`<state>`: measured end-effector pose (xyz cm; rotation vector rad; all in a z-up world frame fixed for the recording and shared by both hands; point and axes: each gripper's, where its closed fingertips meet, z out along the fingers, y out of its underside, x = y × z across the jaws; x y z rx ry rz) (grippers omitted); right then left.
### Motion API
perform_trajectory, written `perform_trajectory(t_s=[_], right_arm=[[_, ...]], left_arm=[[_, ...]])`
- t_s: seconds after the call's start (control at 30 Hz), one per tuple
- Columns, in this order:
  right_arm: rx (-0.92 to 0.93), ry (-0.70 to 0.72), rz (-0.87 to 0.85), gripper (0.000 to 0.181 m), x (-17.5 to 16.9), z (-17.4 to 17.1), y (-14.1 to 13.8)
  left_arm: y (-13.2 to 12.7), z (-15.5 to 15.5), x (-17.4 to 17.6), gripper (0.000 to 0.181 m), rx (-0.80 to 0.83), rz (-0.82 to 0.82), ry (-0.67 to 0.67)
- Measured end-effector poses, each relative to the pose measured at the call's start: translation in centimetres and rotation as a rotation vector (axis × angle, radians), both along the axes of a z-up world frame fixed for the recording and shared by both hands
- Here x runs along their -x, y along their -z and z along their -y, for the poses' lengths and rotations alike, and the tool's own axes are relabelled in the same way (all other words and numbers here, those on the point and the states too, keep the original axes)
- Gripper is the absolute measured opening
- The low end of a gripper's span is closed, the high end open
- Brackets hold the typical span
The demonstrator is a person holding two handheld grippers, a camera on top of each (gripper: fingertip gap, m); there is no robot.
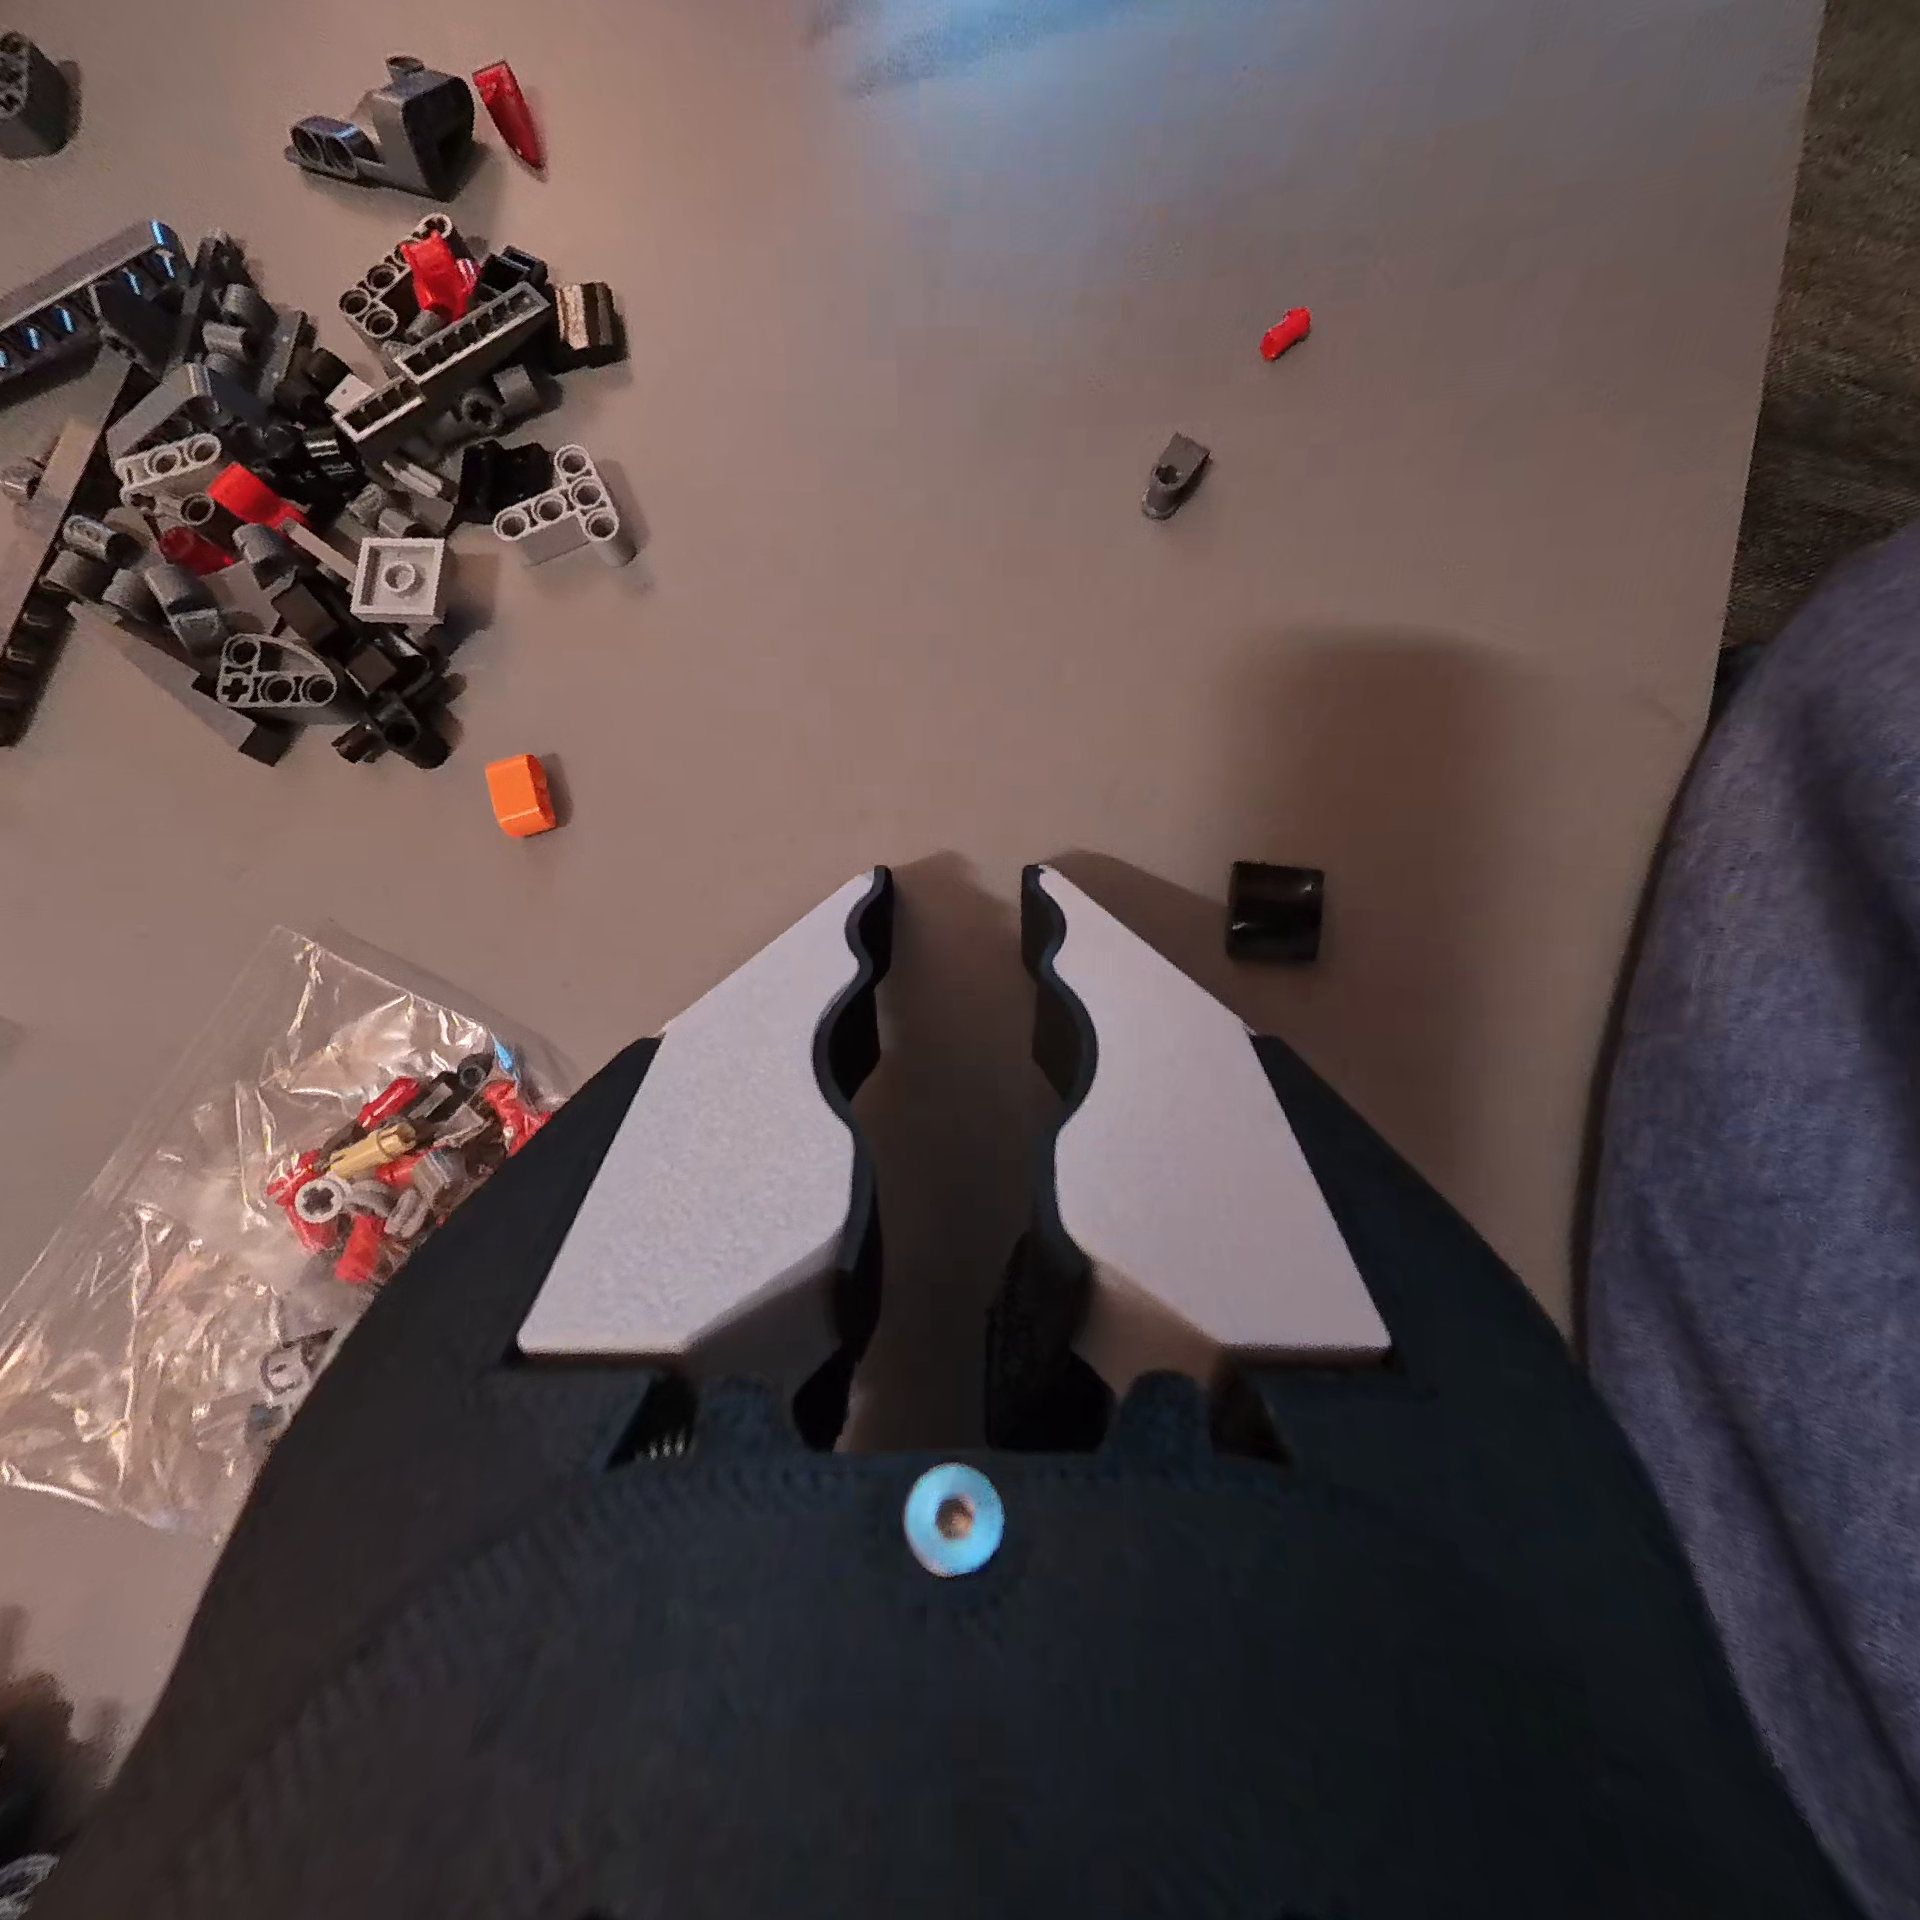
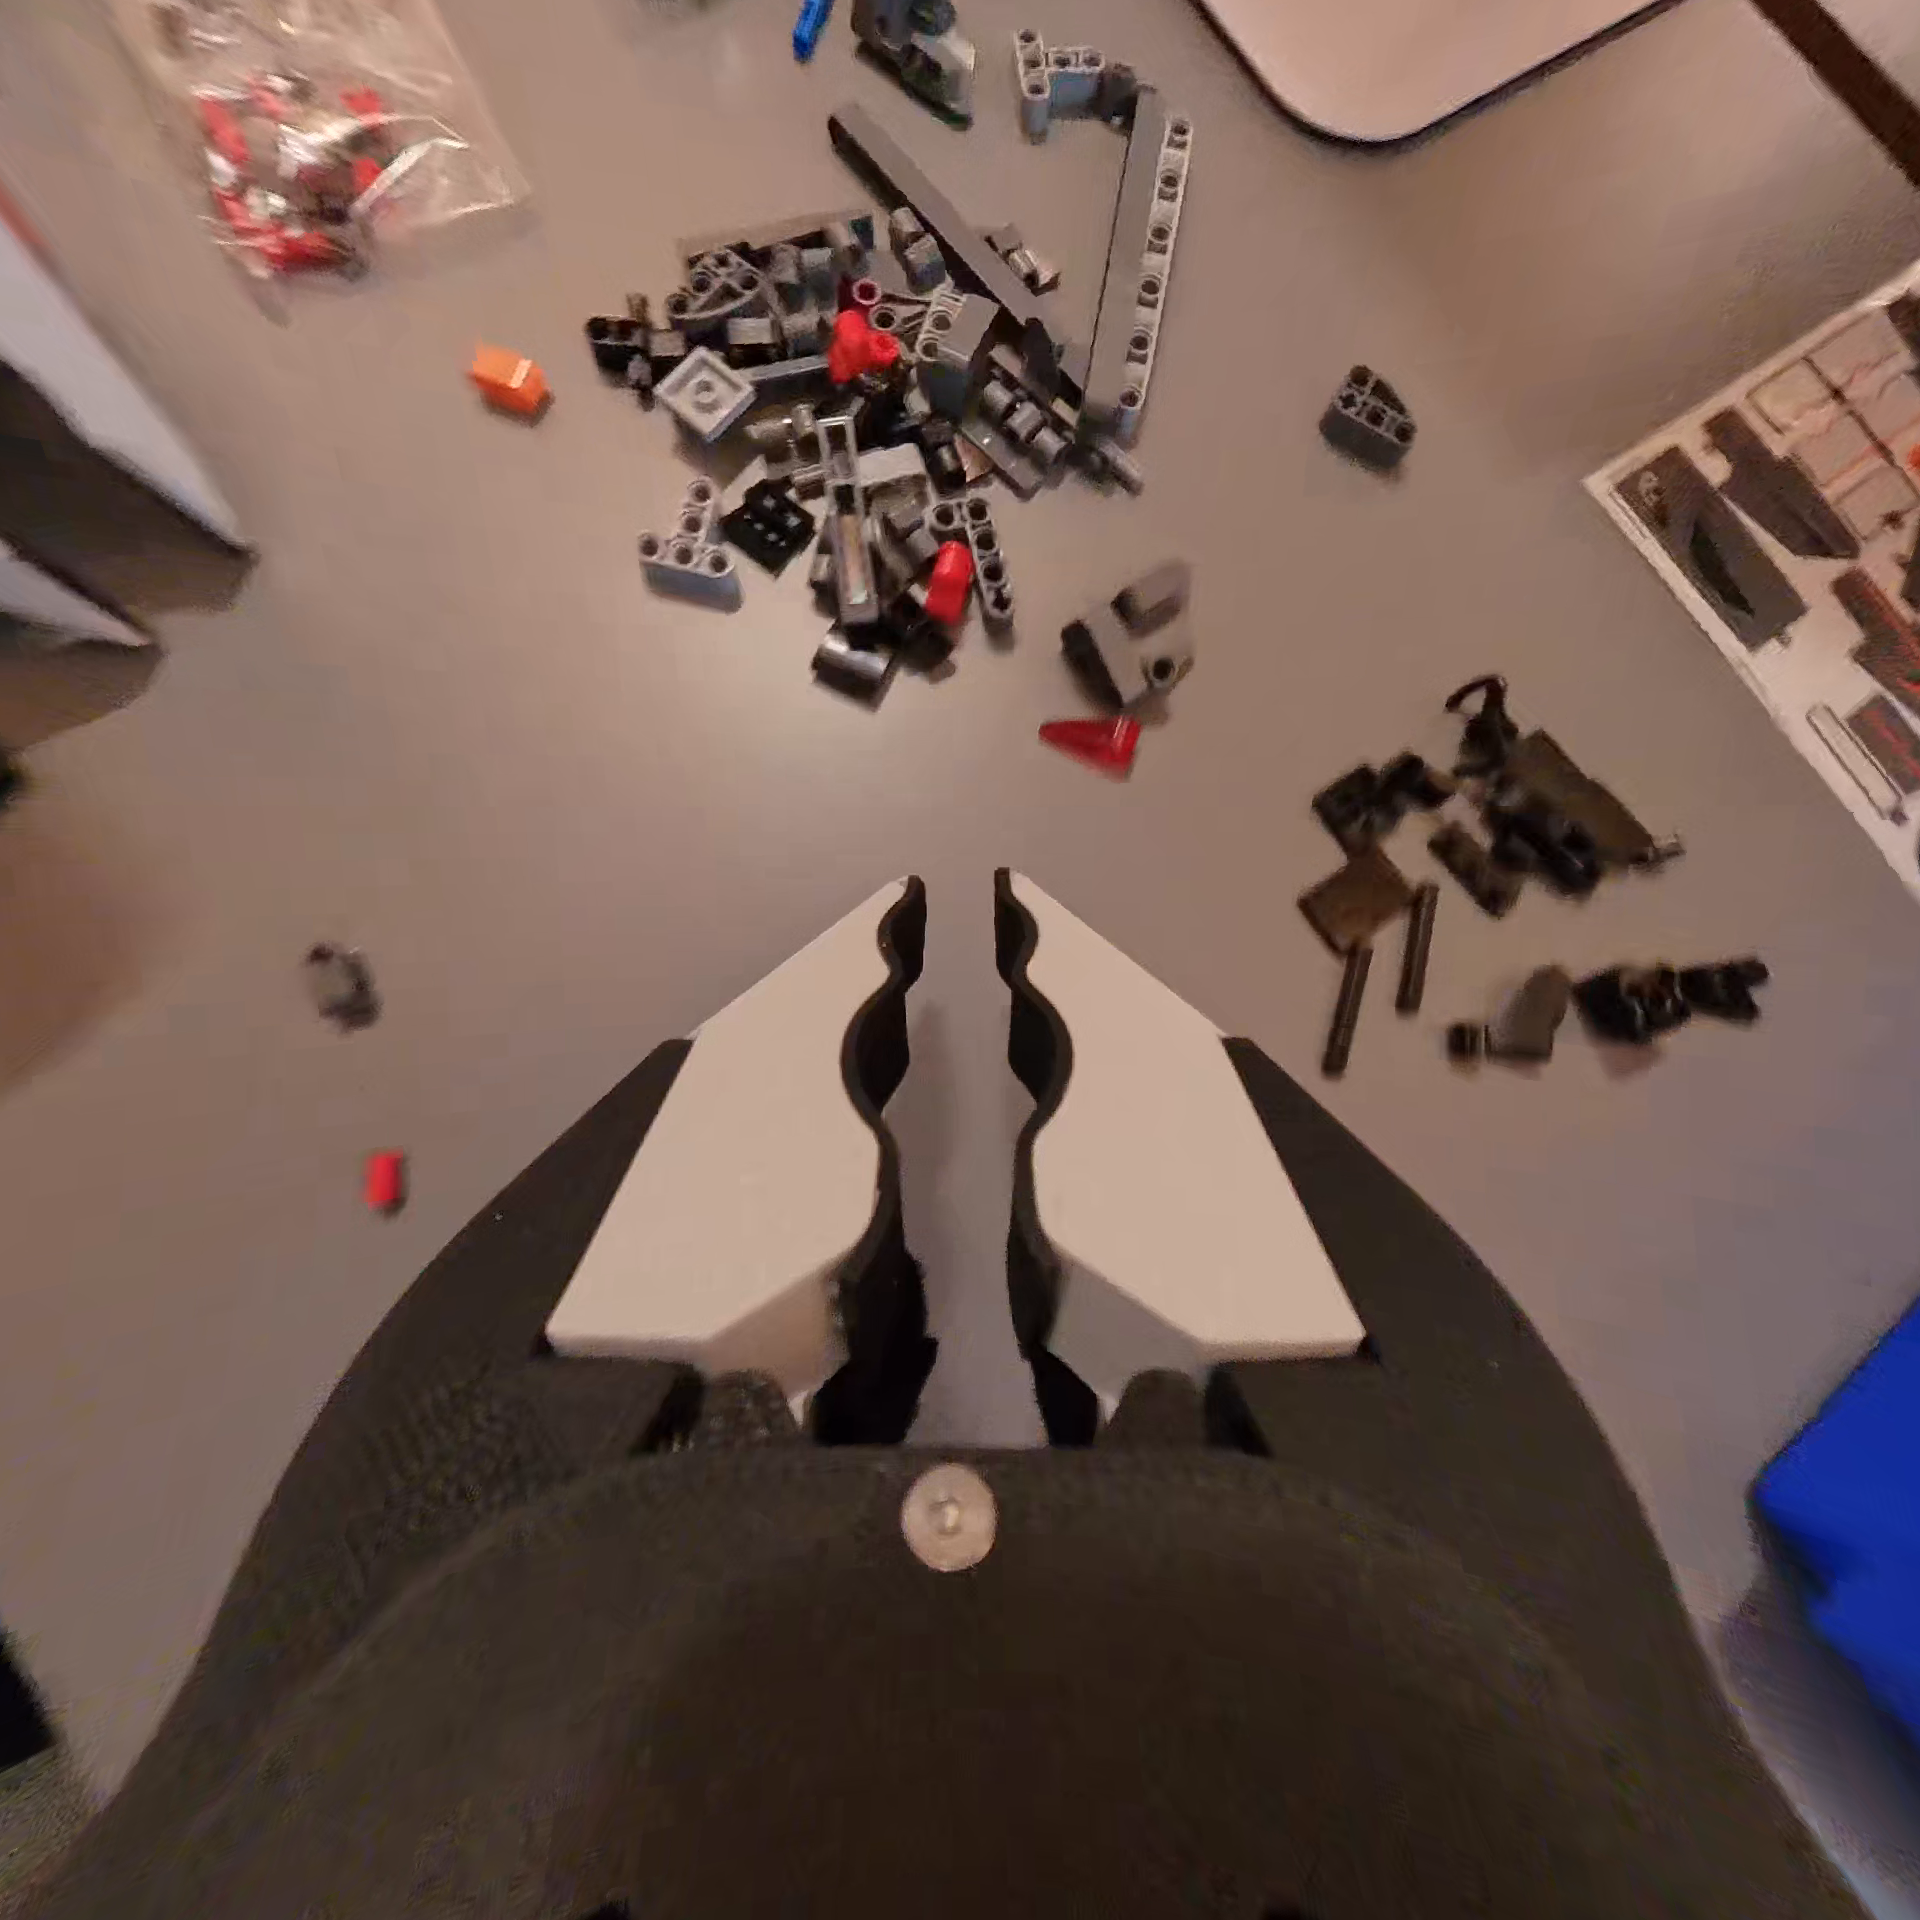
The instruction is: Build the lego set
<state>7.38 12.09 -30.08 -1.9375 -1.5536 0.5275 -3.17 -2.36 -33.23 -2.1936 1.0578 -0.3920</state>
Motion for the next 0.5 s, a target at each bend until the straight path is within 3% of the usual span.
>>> perform_trajectory(t_s=[0.13, 0.33, 0.5], right_arm=[[-0.026, -0.008, 0.054, 0.015, 2.5, -2.6, 1.8], [0.033, 0.046, 0.069, 0.028, 3.4, -4.4, 2.8], [0.06, 0.037, 0.072, 0.008, 4.1, -4.5, 3.2]], left_arm=[[0.0, 0.2, 0.0, 0.023, -0.001, 0.015, -0.001], [-0.1, 0.0, 0.1, 0.02, 0.003, 0.034, 0.008], [-0.1, -0.1, 0.1, 0.019, 0.001, 0.036, 0.014]])
